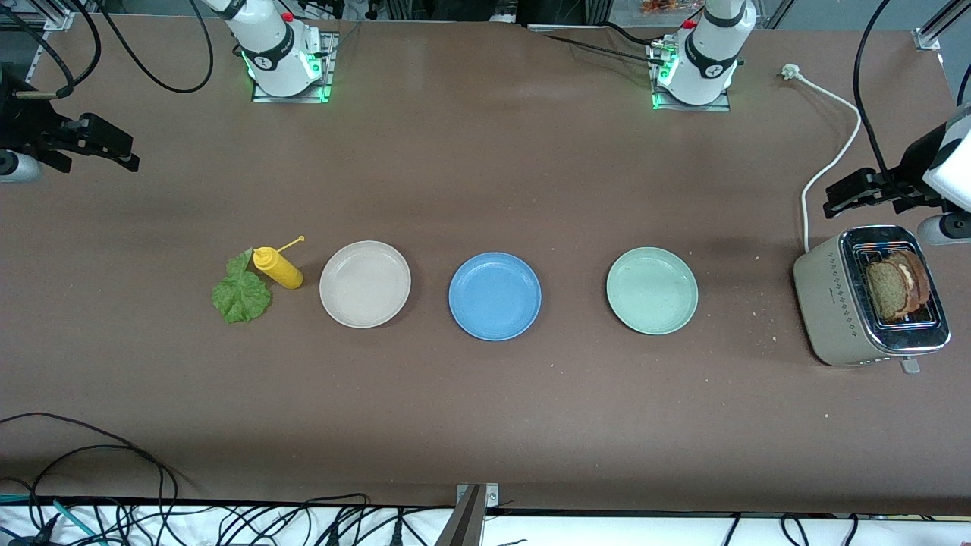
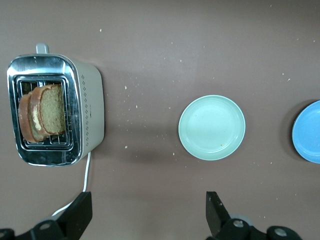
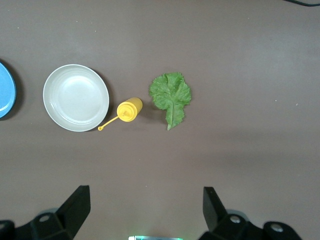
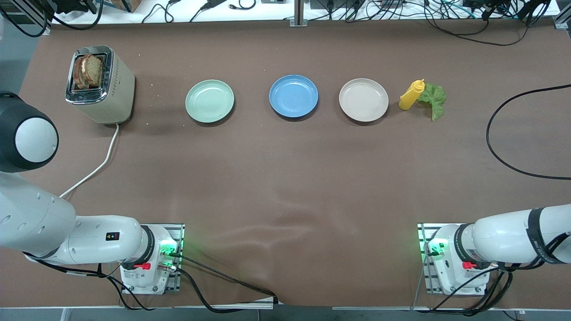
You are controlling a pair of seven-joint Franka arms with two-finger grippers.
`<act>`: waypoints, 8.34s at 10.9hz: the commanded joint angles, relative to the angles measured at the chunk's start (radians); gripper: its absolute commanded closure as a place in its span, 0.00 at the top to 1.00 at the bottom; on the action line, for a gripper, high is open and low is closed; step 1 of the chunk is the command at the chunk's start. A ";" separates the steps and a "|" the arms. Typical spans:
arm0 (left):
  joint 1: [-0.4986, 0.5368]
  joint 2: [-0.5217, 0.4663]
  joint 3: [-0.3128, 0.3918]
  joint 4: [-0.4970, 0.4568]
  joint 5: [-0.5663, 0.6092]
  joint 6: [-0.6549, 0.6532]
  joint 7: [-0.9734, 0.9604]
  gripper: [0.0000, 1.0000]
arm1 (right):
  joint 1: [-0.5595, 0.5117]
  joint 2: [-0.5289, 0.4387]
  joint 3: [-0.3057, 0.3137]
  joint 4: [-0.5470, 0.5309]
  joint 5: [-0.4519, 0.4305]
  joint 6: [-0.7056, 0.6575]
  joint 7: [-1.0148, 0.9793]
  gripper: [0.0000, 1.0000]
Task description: Make sandwich in blue plate with both arms
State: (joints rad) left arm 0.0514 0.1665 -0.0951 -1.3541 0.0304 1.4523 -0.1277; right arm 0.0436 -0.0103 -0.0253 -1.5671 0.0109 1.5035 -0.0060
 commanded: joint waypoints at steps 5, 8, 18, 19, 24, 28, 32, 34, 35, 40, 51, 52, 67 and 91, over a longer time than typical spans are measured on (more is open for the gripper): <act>0.082 0.062 0.003 0.009 0.008 0.098 0.042 1.00 | -0.001 0.000 -0.001 0.019 0.015 -0.009 0.005 1.00; 0.128 0.146 0.009 0.000 0.019 0.138 0.036 1.00 | -0.001 0.000 -0.001 0.019 0.015 -0.009 0.005 1.00; 0.306 0.346 0.009 -0.002 0.040 0.276 0.137 1.00 | -0.001 0.000 -0.001 0.019 0.015 -0.009 0.005 1.00; 0.309 0.361 0.009 -0.002 0.042 0.280 0.137 1.00 | -0.001 0.000 -0.001 0.019 0.015 -0.009 0.008 1.00; 0.308 0.390 0.008 -0.002 0.095 0.281 0.137 1.00 | -0.001 0.000 -0.002 0.018 0.015 -0.009 0.008 1.00; 0.303 0.389 0.008 -0.005 0.100 0.275 0.138 0.67 | -0.002 0.000 -0.002 0.018 0.015 -0.009 0.008 1.00; 0.308 0.392 0.008 -0.007 0.100 0.272 0.143 0.00 | -0.001 0.000 -0.002 0.019 0.015 -0.011 0.008 1.00; 0.309 0.387 0.008 -0.005 0.098 0.269 0.149 0.00 | -0.002 0.000 -0.002 0.018 0.015 -0.011 0.008 1.00; 0.309 0.384 0.008 -0.003 0.098 0.263 0.148 0.00 | -0.002 0.000 -0.002 0.018 0.015 -0.011 0.008 1.00; 0.300 0.242 -0.023 0.010 0.083 0.122 0.148 0.00 | -0.002 0.000 -0.004 0.019 0.015 -0.011 0.008 1.00; 0.263 0.169 -0.221 0.015 -0.252 0.051 0.137 0.00 | -0.002 0.001 -0.004 0.018 0.015 -0.011 0.008 1.00; 0.246 0.192 -0.221 0.015 -0.321 0.053 0.091 0.00 | -0.002 0.000 -0.004 0.018 0.015 -0.011 0.008 1.00; -0.154 0.567 -0.219 0.010 -0.893 0.722 -0.064 0.00 | -0.002 0.001 -0.004 0.018 0.015 -0.012 0.005 1.00; -0.220 0.607 -0.213 -0.085 -0.883 0.748 -0.032 0.00 | -0.007 0.001 -0.017 0.013 0.015 -0.052 0.009 1.00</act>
State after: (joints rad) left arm -0.1860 0.8207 -0.3130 -1.4100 -0.8281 2.2453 -0.1514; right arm 0.0426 -0.0085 -0.0283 -1.5631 0.0109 1.4798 -0.0055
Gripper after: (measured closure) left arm 0.921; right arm 0.000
